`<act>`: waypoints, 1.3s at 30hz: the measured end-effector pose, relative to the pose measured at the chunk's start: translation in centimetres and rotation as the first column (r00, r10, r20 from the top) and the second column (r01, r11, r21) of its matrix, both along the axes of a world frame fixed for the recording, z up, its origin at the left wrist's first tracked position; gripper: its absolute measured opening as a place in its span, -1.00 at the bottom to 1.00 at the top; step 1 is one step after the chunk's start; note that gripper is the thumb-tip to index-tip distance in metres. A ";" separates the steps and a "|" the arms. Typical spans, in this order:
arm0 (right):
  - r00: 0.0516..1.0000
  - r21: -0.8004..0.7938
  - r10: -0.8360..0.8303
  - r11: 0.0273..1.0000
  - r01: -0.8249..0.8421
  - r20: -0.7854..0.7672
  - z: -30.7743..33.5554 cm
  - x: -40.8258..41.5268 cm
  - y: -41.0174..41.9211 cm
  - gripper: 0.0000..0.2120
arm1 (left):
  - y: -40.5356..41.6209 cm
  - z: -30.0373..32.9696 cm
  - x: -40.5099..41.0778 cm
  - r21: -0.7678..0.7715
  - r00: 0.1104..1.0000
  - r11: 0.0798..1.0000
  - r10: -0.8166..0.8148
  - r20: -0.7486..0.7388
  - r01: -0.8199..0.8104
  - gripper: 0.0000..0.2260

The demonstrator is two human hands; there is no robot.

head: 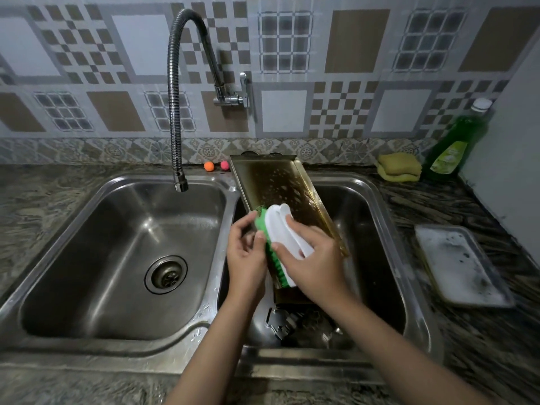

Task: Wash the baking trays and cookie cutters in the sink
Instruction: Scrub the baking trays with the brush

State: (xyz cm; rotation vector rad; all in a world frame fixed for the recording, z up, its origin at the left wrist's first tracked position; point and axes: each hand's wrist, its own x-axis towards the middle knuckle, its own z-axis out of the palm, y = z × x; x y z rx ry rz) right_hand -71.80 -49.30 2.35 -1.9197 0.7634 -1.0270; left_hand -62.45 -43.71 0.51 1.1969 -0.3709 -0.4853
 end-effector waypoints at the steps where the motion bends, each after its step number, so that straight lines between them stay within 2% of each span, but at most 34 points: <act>1: 1.000 -0.002 -0.013 1.000 0.013 -0.005 0.1 0.1 -0.5 -0.47 | 0.2 0.0 -0.1 -0.001 1.000 1.000 -0.014 0.012 0.014 -0.67; 5: 0.997 0.004 -0.065 0.998 0.065 -0.046 2.0 1.6 -3.7 -0.49 | 0.3 -0.6 -1.7 0.049 0.990 0.994 -0.106 0.089 0.102 -0.71; 10: 0.999 -0.030 0.023 0.999 -0.024 -0.025 -0.3 0.2 0.0 -0.47 | 0.3 0.0 0.1 0.014 1.000 1.000 -0.001 0.009 0.000 -0.68; 13: 0.999 0.035 -0.005 0.999 0.006 -0.051 -0.1 -0.2 -3.1 -0.48 | 1.0 -0.2 0.5 0.046 0.997 0.999 0.010 0.076 -0.014 -0.66; 16: 0.995 0.046 -0.082 0.995 0.084 -0.053 1.4 0.5 -5.7 -0.49 | 1.0 0.0 -0.5 0.049 0.983 0.998 -0.051 0.176 0.042 -0.65; 18: 0.998 0.028 -0.067 0.997 0.067 -0.022 1.1 1.0 -3.8 -0.47 | 0.7 0.4 -0.6 0.025 0.987 0.999 -0.050 0.153 0.046 -0.66; 20: 1.000 -0.045 0.003 0.999 -0.003 0.008 -0.3 0.4 -0.9 -0.46 | 0.7 0.6 -0.1 0.024 0.996 1.000 -0.009 0.085 0.007 -0.66; 22: 0.998 -0.058 0.058 0.997 -0.056 0.023 -1.3 -0.9 0.0 -0.46 | 1.1 0.7 0.5 0.050 0.996 0.998 0.040 0.086 -0.044 -0.67; 27: 0.988 0.066 -0.152 0.986 0.153 -0.031 -0.9 -1.5 -6.2 -0.56 | 1.6 0.7 0.6 0.084 0.964 0.983 0.140 0.225 -0.162 -0.67; 28: 0.989 0.055 -0.151 0.987 0.150 0.001 -0.8 -1.0 -5.7 -0.57 | 1.3 0.8 0.3 0.088 0.955 0.980 0.153 0.253 -0.180 -0.67; 32: 0.997 -0.025 0.034 0.999 -0.032 0.070 -2.2 -0.6 -0.3 -0.58 | 0.4 0.9 -0.1 0.090 0.928 0.964 0.212 0.308 -0.250 -0.65; 34: 0.997 -0.021 -0.001 1.000 0.003 0.074 -2.6 -1.2 -1.5 -0.58 | 0.8 0.8 0.5 0.092 0.917 0.956 0.237 0.320 -0.279 -0.65; 37: 0.988 0.072 -0.141 0.988 0.137 0.057 -2.8 -1.8 -4.1 -0.59 | 1.2 0.6 1.1 0.100 0.911 0.951 0.245 0.332 -0.293 -0.65; 39: 0.992 0.036 -0.093 0.995 0.090 0.082 -2.8 -1.3 -2.8 -0.58 | 0.9 0.9 0.8 0.099 0.906 0.952 0.239 0.351 -0.289 -0.65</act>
